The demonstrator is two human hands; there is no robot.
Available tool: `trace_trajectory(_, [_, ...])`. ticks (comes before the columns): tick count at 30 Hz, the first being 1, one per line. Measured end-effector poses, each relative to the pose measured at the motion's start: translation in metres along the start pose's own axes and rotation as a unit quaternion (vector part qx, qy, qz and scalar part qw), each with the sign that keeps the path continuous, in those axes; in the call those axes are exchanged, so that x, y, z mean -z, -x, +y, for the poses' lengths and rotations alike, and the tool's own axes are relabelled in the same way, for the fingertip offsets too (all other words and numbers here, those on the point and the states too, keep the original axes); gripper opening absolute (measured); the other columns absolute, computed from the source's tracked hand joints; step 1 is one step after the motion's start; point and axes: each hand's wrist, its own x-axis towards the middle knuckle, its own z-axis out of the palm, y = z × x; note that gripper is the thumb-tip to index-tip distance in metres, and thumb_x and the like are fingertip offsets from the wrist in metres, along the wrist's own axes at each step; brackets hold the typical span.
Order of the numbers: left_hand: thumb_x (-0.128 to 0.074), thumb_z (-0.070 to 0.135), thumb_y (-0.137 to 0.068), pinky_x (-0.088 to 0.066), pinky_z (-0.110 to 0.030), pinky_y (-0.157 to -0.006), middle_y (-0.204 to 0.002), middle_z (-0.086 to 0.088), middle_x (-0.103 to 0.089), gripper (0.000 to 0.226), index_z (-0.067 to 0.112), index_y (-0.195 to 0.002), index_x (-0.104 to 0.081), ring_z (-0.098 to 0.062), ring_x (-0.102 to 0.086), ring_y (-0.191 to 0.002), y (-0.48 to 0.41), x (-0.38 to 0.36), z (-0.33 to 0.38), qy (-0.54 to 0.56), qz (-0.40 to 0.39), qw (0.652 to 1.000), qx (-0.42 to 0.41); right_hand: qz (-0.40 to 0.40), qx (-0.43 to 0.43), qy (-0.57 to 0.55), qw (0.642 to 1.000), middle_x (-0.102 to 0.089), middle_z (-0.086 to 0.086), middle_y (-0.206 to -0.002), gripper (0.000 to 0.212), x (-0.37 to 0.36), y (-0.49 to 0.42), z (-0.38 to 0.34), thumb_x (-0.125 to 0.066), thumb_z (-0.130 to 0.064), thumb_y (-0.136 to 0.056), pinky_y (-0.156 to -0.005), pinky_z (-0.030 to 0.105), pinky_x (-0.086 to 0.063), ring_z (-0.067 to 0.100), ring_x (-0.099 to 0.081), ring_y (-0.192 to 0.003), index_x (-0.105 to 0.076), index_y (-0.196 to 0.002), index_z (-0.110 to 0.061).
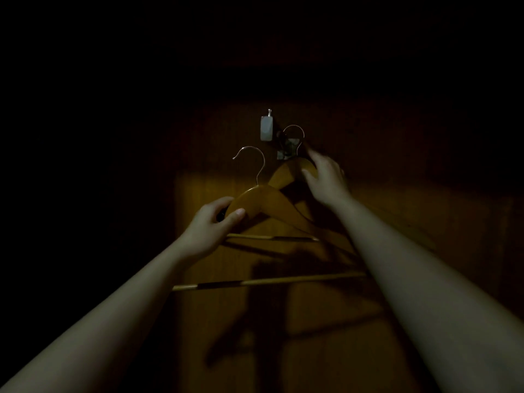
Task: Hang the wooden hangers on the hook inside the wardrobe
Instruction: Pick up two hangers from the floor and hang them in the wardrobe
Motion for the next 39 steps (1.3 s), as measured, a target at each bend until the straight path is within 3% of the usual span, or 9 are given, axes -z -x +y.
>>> trace_trajectory(4, [-0.046, 0.024, -0.094, -0.046, -0.021, -0.059, -0.094, -0.004, -0.06, 0.019, 0.015, -0.107, -0.057, -0.015, -0.061, -0.081, 0.001, 0.0, -0.006, 0.005, 0.016, 1.0, 0.006, -0.034, -0.005, 0.009, 0.999, -0.042, 0.014, -0.142, 0.05, -0.017, -0.009, 0.005, -0.041, -0.005, -0.095, -0.109, 0.043, -0.035, 0.031, -0.039, -0.132, -0.033, -0.143, -0.018])
trace_trajectory(8, [-0.045, 0.024, -0.095, -0.05, -0.026, -0.064, -0.098, -0.007, -0.061, 0.02, 0.014, -0.107, -0.057, -0.023, -0.062, -0.088, 0.001, 0.003, -0.01, 0.013, 0.013, 1.0, 0.021, -0.076, -0.01, 0.016, 0.997, -0.039, 0.018, -0.142, 0.048, -0.025, -0.004, 0.007, -0.044, -0.016, -0.096, -0.107, 0.038, -0.031, 0.033, -0.036, -0.131, -0.033, -0.143, -0.014])
trace_trajectory(10, [-0.046, 0.026, -0.095, -0.045, -0.021, -0.062, -0.095, -0.002, -0.06, 0.017, 0.017, -0.104, -0.057, -0.017, -0.061, -0.085, 0.003, 0.003, -0.011, 0.002, 0.015, 1.0, 0.019, -0.071, -0.009, 0.0, 0.997, -0.035, 0.018, -0.145, 0.046, -0.027, -0.002, 0.008, -0.043, -0.018, -0.097, -0.108, 0.033, -0.028, 0.032, -0.034, -0.134, -0.035, -0.141, -0.01])
trace_trajectory(16, [-0.047, 0.025, -0.094, -0.044, -0.017, -0.059, -0.088, 0.005, -0.057, 0.012, 0.022, -0.099, -0.057, -0.002, -0.056, -0.074, 0.013, 0.002, -0.012, -0.022, -0.003, 1.0, 0.0, -0.068, 0.007, 0.062, 0.996, -0.027, 0.014, -0.148, 0.053, -0.021, 0.014, 0.003, -0.045, -0.012, -0.095, -0.109, 0.048, -0.03, 0.035, -0.029, -0.134, -0.028, -0.144, -0.02])
trace_trajectory(19, [-0.047, 0.027, -0.093, -0.049, -0.022, -0.068, -0.095, 0.003, -0.059, 0.017, 0.021, -0.105, -0.058, -0.008, -0.059, -0.084, 0.015, 0.005, -0.008, -0.029, -0.022, 0.999, -0.01, -0.024, 0.077, 0.019, 0.997, -0.032, 0.006, -0.145, 0.046, -0.009, 0.044, -0.006, -0.046, -0.023, -0.095, -0.107, 0.049, -0.033, 0.027, -0.034, -0.129, -0.038, -0.139, -0.016])
trace_trajectory(24, [-0.047, 0.027, -0.092, -0.053, -0.028, -0.079, -0.099, 0.005, -0.062, 0.02, 0.022, -0.109, -0.058, -0.007, -0.061, -0.092, 0.013, -0.001, -0.001, -0.012, -0.069, 0.997, -0.019, -0.097, 0.123, -0.082, 0.984, -0.039, -0.005, -0.136, 0.058, 0.015, 0.1, -0.018, -0.044, -0.047, -0.09, -0.104, 0.036, -0.039, 0.012, -0.04, -0.124, -0.032, -0.141, -0.021])
trace_trajectory(27, [-0.048, 0.028, -0.092, -0.054, -0.027, -0.076, -0.097, 0.004, -0.062, 0.017, 0.025, -0.105, -0.059, -0.009, -0.063, -0.088, 0.006, -0.011, 0.003, 0.004, -0.093, 0.995, -0.026, -0.112, 0.133, 0.007, 0.985, -0.036, -0.004, -0.138, 0.067, 0.018, 0.117, -0.012, -0.058, -0.037, -0.087, -0.102, 0.034, -0.042, 0.014, -0.041, -0.124, -0.025, -0.143, -0.021])
trace_trajectory(34, [-0.047, 0.023, -0.095, -0.043, -0.007, -0.057, -0.08, 0.009, -0.055, 0.018, 0.013, -0.103, -0.059, 0.008, -0.056, -0.065, -0.025, -0.03, 0.018, -0.02, -0.11, 0.992, -0.057, -0.058, 0.175, 0.077, 0.98, -0.028, -0.001, -0.144, 0.078, 0.018, 0.114, 0.001, -0.065, -0.015, -0.083, -0.101, 0.033, -0.045, 0.019, -0.041, -0.127, -0.021, -0.146, -0.019])
trace_trajectory(39, [-0.055, 0.028, -0.09, -0.047, -0.017, -0.069, -0.094, 0.01, -0.056, 0.029, 0.017, -0.117, -0.053, -0.008, -0.057, -0.087, -0.051, -0.037, 0.03, -0.065, -0.064, 0.995, -0.044, -0.037, 0.154, 0.046, 0.986, -0.03, -0.002, -0.14, 0.081, 0.023, 0.086, 0.012, -0.06, -0.001, -0.083, -0.094, 0.038, -0.048, 0.023, -0.047, -0.12, -0.017, -0.148, -0.025])
